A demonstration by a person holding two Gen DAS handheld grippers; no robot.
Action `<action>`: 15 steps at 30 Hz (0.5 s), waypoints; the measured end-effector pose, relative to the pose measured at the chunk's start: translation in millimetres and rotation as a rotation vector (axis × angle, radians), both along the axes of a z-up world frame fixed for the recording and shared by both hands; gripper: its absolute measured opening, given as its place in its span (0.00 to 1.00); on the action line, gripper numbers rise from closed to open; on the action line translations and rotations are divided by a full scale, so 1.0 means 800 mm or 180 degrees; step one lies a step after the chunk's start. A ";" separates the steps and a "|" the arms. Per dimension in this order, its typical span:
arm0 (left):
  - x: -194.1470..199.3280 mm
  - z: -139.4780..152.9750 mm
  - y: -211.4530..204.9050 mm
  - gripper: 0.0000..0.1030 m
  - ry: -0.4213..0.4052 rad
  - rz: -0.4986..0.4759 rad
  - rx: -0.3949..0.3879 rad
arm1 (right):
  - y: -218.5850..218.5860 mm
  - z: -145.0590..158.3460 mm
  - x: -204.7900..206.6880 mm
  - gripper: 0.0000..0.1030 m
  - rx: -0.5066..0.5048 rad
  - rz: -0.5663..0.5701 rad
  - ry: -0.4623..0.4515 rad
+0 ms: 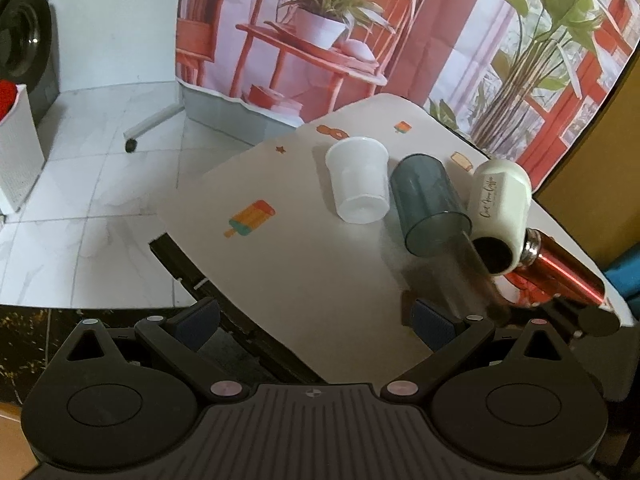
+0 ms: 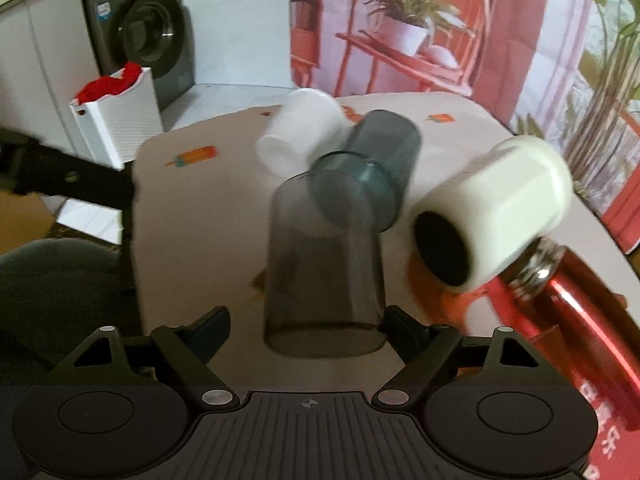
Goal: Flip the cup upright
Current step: 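Move the left tool toward the lying grey translucent cup, then grasp the grey translucent cup by its rim with the left tool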
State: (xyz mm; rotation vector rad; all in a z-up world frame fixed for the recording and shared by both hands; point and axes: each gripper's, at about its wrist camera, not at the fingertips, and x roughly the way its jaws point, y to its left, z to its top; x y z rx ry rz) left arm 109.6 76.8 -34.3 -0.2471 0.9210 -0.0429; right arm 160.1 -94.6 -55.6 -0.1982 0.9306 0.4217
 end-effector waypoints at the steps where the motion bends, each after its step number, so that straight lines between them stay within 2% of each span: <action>1: 0.001 0.000 -0.002 1.00 0.0018 -0.0014 -0.0030 | 0.004 0.000 -0.004 0.79 0.0006 0.0029 0.0001; 8: 0.030 -0.008 -0.014 1.00 0.0187 -0.0121 -0.0423 | 0.014 -0.001 -0.017 0.79 0.0070 0.0063 0.0001; 15: 0.076 -0.022 -0.072 0.99 0.0279 -0.0384 -0.0494 | -0.002 -0.007 -0.023 0.79 0.0167 -0.0079 0.0035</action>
